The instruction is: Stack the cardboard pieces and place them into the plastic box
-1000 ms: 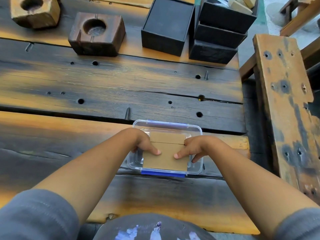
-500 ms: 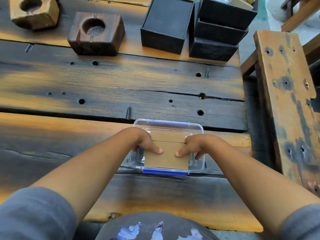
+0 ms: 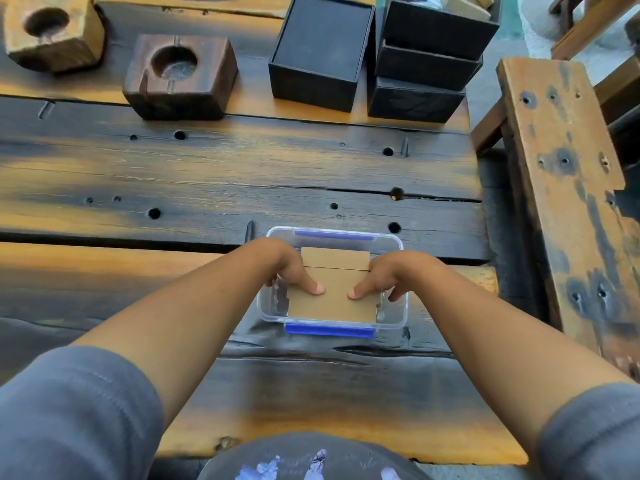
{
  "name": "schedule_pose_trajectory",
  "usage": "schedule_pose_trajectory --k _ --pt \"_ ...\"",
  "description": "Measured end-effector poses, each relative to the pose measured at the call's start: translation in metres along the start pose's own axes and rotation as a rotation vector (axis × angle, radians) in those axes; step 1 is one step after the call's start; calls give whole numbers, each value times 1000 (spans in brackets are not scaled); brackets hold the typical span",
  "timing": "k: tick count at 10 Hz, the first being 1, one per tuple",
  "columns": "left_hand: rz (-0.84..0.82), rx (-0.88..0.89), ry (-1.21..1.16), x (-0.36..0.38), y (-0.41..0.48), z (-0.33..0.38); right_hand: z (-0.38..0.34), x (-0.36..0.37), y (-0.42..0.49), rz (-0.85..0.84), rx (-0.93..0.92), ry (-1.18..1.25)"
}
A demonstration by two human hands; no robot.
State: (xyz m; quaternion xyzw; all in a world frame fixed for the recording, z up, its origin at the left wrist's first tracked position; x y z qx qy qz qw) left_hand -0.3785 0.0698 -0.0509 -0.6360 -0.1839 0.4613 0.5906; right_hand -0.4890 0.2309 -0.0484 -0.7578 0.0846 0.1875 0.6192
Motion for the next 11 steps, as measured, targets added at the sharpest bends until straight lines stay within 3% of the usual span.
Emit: schedule_pose_trajectory --k 4,6,7,8,9,10,11 --pt "209 -81 162 9 0 1 -5 9 -2 173 11 -152" --pt "420 -106 40 9 -9 3 -9 14 -3 378 -41 -238" --pt "581 -110 -61 14 -17 0 -7 15 -11 557 -117 -224" --pt "770 -91 -42 19 -38 -2 -11 14 -32 743 -207 -363" --pt "916 -42 -11 20 -63 0 -15 11 -57 858 -244 -317" --pt "960 18 23 12 -84 0 -2 7 -71 782 -199 -20" --pt "875 143 86 0 -106 0 4 -6 -92 727 -213 171"
Point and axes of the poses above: each hand's wrist, its own y-axis towards the middle knuckle, its own x-axis out of the palm, z = x × y, the point moved 7 cm from there along y, towards the middle knuckle, and after that the axes turned 11 degrees about z, right-handed, at the moved point
